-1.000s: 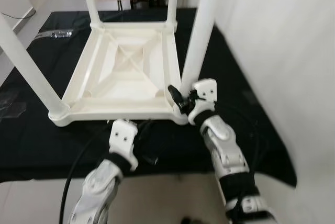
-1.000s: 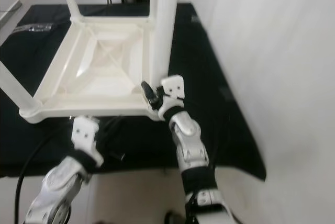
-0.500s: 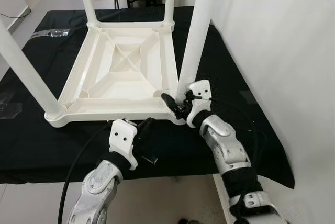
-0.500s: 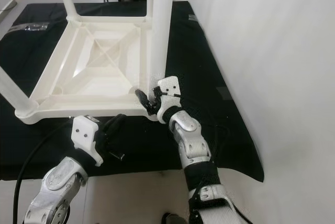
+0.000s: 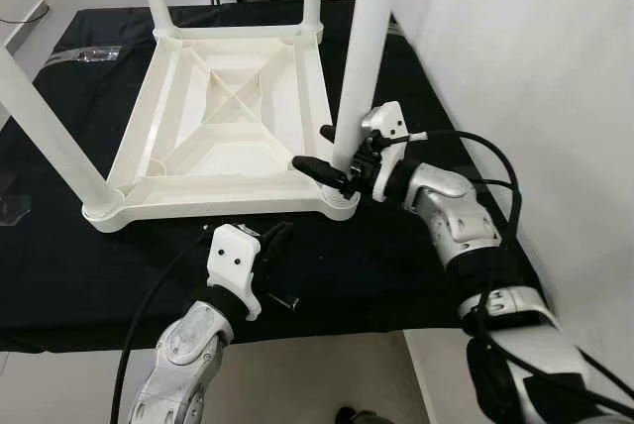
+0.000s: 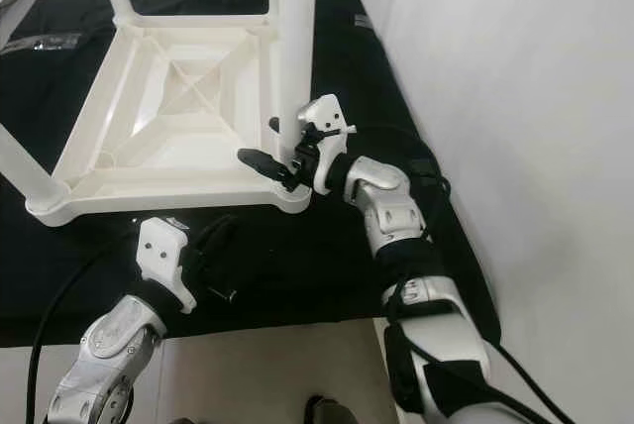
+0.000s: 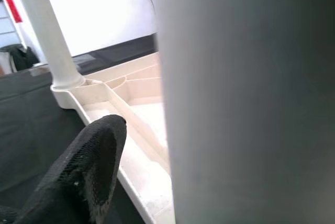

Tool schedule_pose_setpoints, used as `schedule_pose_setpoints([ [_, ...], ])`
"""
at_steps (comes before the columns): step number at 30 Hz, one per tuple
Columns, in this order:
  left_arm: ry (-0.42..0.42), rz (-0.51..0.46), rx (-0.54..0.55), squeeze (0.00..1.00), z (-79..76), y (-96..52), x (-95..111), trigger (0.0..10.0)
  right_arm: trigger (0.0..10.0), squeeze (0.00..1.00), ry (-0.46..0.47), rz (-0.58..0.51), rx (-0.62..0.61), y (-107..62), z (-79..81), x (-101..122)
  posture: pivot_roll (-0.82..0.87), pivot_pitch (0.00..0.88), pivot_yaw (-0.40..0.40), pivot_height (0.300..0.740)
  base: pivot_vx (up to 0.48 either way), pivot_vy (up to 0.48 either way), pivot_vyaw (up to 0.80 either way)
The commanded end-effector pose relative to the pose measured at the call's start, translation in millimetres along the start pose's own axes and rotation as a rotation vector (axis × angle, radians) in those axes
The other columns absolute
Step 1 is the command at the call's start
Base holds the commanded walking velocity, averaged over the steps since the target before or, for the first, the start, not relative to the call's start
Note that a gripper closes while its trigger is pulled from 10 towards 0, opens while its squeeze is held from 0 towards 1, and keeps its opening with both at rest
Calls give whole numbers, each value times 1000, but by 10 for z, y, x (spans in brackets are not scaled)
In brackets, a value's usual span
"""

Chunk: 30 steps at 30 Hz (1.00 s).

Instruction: Building children table

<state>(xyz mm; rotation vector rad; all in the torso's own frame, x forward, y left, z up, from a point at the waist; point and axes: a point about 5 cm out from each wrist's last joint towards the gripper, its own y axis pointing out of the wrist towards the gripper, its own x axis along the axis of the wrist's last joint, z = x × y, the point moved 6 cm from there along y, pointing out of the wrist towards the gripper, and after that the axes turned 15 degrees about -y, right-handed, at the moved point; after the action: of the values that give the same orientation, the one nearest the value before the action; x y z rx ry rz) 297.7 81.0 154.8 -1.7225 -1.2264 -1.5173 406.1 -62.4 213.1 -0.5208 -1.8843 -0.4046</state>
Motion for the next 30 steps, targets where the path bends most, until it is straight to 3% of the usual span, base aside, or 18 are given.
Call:
schedule_pose_setpoints([
  [1,-5,15,2,0,5,-12,-37,10000,1765,0,27,-21,67,37,97,6,47,149,-30,740,0,0,0],
  [2,-5,14,3,0,5,-10,-36,10000,0,0,42,-20,70,25,82,-23,47,149,-30,740,0,0,0],
  [10,-7,13,1,0,-5,-7,-28,10000,0,0,92,-13,52,-87,53,-178,42,160,-25,740,0,0,0],
  [15,-10,13,-1,0,-14,-6,-29,10000,0,0,98,15,-20,-180,-24,-277,36,160,-29,740,0,0,0],
  [18,-10,12,0,0,-17,-5,-28,10000,0,0,102,54,-99,-224,-61,-367,36,160,-29,740,0,0,0],
  [20,-9,9,3,0,-12,-10,-20,10000,0,0,109,154,-249,-271,-52,-594,27,166,-41,740,0,0,0],
  [21,-9,9,3,0,-12,-10,-20,10000,0,0,109,154,-249,-271,-52,-594,27,166,-41,740,0,0,0],
  [22,-7,7,5,0,-3,-11,-12,10000,0,0,107,227,-445,-339,-90,-766,8,171,-38,740,0,0,0],
  [23,-5,5,7,0,4,-11,-6,10000,0,0,102,334,-556,-432,-13,-962,4,173,-37,740,0,0,0],
  [24,-3,4,9,0,12,-9,-2,10000,0,0,10,362,-606,-479,52,-959,9,172,-37,740,0,0,0],
  [25,-2,3,9,0,17,-7,0,10000,0,0,-57,341,-612,-464,79,-858,9,172,-37,740,0,0,0],
  [28,-1,3,11,0,33,-6,3,10000,0,0,30,287,-617,-416,70,-771,0,169,-28,740,0,0,0],
  [30,-1,3,10,0,29,1,1,10000,0,0,69,301,-608,-414,74,-837,2,163,-23,740,0,0,0],
])
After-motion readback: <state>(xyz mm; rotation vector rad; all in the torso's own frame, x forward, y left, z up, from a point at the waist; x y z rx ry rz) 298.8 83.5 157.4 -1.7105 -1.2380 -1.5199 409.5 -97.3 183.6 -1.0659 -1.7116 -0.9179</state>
